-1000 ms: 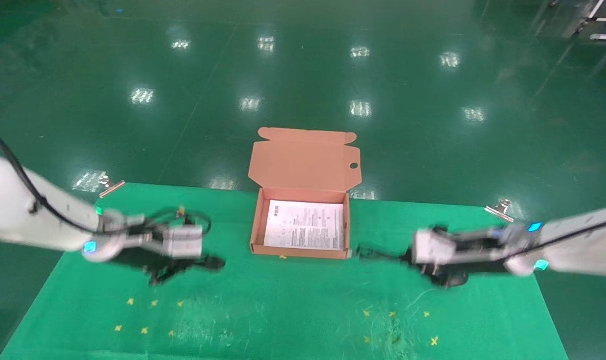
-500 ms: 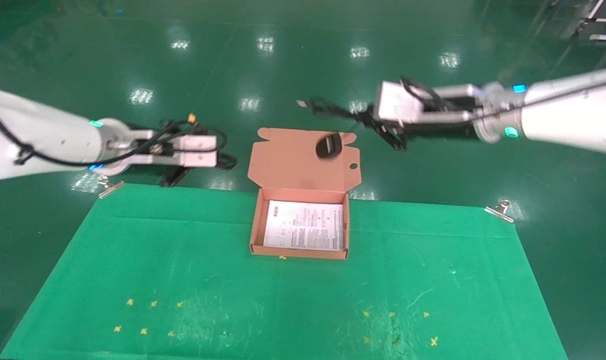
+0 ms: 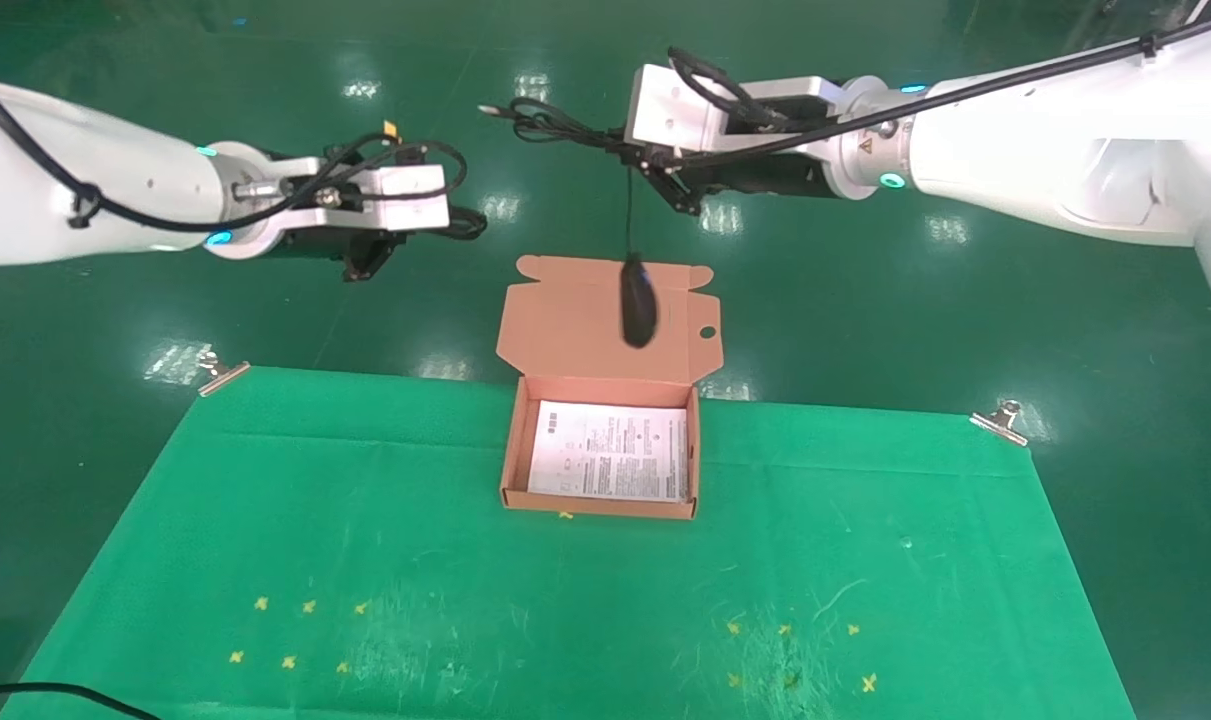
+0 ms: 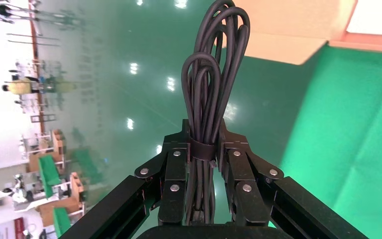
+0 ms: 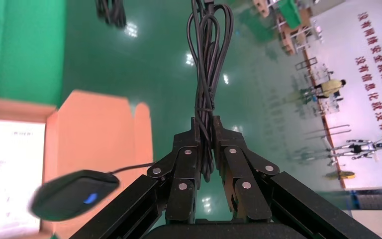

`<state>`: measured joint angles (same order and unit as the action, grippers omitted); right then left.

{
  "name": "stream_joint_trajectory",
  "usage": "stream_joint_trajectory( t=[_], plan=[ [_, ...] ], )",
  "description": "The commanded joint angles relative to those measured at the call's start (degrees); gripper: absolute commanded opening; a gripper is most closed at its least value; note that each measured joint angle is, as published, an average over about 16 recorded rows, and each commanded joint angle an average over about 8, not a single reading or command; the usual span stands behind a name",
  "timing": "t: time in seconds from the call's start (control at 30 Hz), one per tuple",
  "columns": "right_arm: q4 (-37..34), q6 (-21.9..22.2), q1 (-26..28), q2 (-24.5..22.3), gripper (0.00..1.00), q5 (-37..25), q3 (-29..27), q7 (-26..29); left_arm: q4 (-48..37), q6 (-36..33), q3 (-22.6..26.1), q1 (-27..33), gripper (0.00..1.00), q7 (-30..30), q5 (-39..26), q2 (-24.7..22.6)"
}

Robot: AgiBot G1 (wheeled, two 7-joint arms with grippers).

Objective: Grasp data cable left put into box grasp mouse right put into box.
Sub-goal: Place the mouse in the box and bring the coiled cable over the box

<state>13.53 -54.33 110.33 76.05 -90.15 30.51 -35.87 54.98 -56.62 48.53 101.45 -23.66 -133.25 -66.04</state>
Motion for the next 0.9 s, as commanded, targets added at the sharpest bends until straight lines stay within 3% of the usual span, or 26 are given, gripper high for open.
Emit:
stream_joint_trajectory(
  t=[0.03, 0.47, 0.9],
  plan=[
    [-1.6, 0.6, 0.7, 1.1, 0.0, 0.6, -0.4, -1.1, -1.3, 0.8, -0.1, 0.6, 0.0, 0.1, -0.2, -0.6],
    [-1.7, -1.8, 1.2, 2.0, 0.0, 3.6, -0.1, -1.9, -3.5, 2.2, -0.2, 2.0, 0.0, 1.7, -0.2, -1.7],
    [2.5, -2.0, -3.9, 1.2, 0.0, 4.4, 2.4, 0.8, 0.8, -2.0, 0.8, 0.0, 0.0, -0.9, -2.1, 0.9]
  ],
)
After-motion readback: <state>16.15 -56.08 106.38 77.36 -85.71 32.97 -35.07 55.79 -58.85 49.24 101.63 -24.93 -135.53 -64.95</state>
